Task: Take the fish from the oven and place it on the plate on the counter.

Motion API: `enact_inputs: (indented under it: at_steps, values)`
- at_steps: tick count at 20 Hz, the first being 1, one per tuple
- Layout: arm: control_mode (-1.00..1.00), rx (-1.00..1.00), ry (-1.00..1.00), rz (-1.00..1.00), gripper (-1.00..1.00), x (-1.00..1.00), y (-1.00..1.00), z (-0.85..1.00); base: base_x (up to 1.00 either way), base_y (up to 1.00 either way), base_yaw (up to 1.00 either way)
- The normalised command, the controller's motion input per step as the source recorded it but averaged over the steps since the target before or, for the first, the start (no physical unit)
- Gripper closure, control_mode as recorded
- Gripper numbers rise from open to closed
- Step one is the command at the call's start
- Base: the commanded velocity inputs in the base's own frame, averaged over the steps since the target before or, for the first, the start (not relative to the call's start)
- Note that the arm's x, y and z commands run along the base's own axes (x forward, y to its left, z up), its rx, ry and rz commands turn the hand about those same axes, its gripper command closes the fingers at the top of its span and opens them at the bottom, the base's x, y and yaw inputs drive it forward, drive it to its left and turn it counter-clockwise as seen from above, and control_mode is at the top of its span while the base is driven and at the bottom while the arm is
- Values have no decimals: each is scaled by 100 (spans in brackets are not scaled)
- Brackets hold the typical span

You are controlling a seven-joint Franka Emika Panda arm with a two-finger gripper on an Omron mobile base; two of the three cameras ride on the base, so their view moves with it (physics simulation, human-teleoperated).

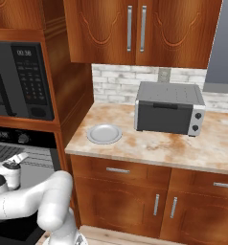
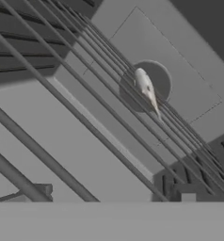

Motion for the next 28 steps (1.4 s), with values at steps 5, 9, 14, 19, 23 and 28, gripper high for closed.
enact_inputs:
  at_steps: [5,9,14,19,23,28]
  values:
    - [-100,2,-9,0,-100,21,0,-78,0,0,0]
    - [-100,6,-5,0,-100,27,0,-58,0,0,0]
    - [-100,9,0,0,100,0,0,-45,0,0,0]
    - [-100,2,0,0,100,-1,0,-42,0,0,0]
    - [-100,0,12,0,100,-24,0,-37,0,0,0]
    - [-100,0,2,0,100,-50,0,-51,0,0,0]
